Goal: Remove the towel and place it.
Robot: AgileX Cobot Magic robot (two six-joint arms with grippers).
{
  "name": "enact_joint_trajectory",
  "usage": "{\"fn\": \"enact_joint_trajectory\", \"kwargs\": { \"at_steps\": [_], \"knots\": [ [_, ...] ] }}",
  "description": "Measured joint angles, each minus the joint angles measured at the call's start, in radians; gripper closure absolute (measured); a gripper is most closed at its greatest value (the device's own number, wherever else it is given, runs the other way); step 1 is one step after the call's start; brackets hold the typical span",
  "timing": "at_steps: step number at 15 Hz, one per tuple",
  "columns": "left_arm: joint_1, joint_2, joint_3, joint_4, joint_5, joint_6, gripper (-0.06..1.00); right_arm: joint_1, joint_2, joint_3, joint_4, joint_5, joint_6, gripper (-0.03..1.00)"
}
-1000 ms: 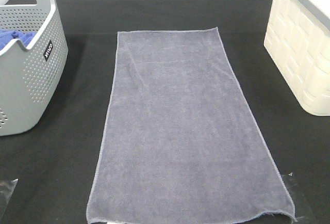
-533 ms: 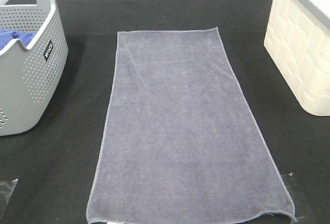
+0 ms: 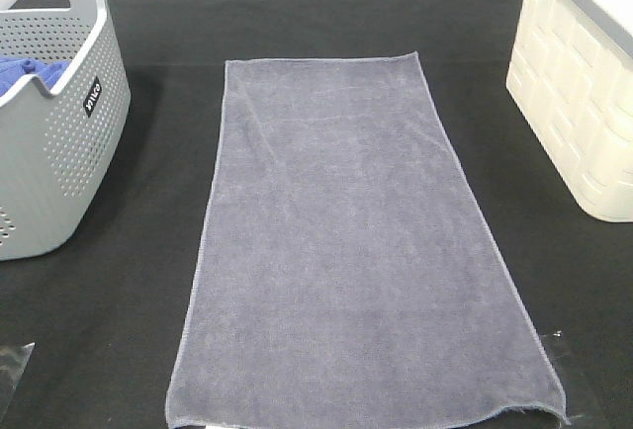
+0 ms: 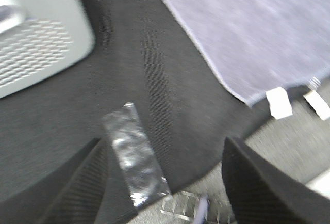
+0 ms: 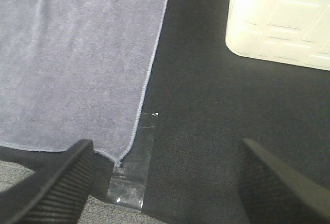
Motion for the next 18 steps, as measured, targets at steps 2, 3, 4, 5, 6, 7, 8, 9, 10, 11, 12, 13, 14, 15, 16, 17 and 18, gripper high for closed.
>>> {"fn": "enact_joint_trajectory", "kwargs": {
  "at_steps": [2, 3, 4, 5, 6, 7, 8, 9, 10, 11, 12, 13, 14, 15, 16, 17, 18],
  "knots": [
    [0.102, -0.043, 0.0, 0.0, -0.003, 0.0, 0.33, -0.055, 0.0, 0.0, 0.001, 0.0, 0.0, 0.25],
    [0.161, -0.086, 0.0, 0.0, -0.003, 0.0, 0.33, -0.12, 0.0, 0.0, 0.001, 0.0, 0.0, 0.25],
    [0.19, -0.115, 0.0, 0.0, -0.005, 0.0, 0.33, -0.159, -0.008, 0.0, 0.001, 0.0, 0.0, 0.25],
    [0.216, -0.145, 0.0, 0.0, -0.005, 0.0, 0.33, -0.189, -0.025, 0.0, 0.001, 0.0, 0.0, 0.25],
    [0.235, -0.169, 0.0, 0.0, -0.005, 0.0, 0.33, -0.204, -0.047, 0.0, 0.001, 0.0, 0.0, 0.25],
    [0.246, -0.195, 0.0, 0.0, -0.005, 0.0, 0.33, -0.207, -0.073, 0.0, 0.002, 0.0, 0.0, 0.25],
    [0.248, -0.217, 0.0, 0.0, -0.005, 0.0, 0.33, -0.208, -0.097, 0.0, 0.002, 0.0, 0.0, 0.25],
    [0.248, -0.237, 0.0, 0.0, -0.005, 0.0, 0.33, -0.208, -0.119, 0.0, 0.002, 0.0, 0.0, 0.25],
    [0.248, -0.252, 0.0, 0.0, -0.005, 0.0, 0.33, -0.208, -0.139, 0.0, 0.002, 0.001, 0.0, 0.25],
    [0.248, -0.252, 0.0, 0.0, -0.005, 0.0, 0.33, -0.208, -0.139, 0.0, 0.002, 0.001, 0.0, 0.25],
    [0.249, -0.258, 0.0, 0.0, -0.005, 0.0, 0.33, -0.208, -0.147, 0.0, 0.003, 0.0, 0.0, 0.25],
    [0.249, -0.258, 0.0, 0.0, -0.005, 0.0, 0.33, -0.208, -0.149, 0.0, 0.005, 0.0, 0.0, 0.25],
    [0.249, -0.258, 0.0, 0.0, -0.005, 0.0, 0.33, -0.208, -0.151, 0.002, 0.005, 0.0, 0.0, 0.25],
    [0.249, -0.258, 0.0, 0.0, -0.005, 0.0, 0.33, -0.208, -0.151, 0.002, 0.005, 0.0, 0.0, 0.25],
    [0.249, -0.258, 0.0, 0.0, -0.005, 0.0, 0.33, -0.208, -0.151, 0.002, 0.005, 0.0, 0.0, 0.25],
    [0.249, -0.258, 0.0, 0.0, -0.005, 0.0, 0.33, -0.208, -0.151, 0.002, 0.005, 0.0, 0.0, 0.25],
    [0.249, -0.259, 0.0, 0.0, -0.005, 0.0, 0.33, -0.207, -0.151, 0.002, 0.005, 0.0, 0.0, 0.25]
  ]
}}
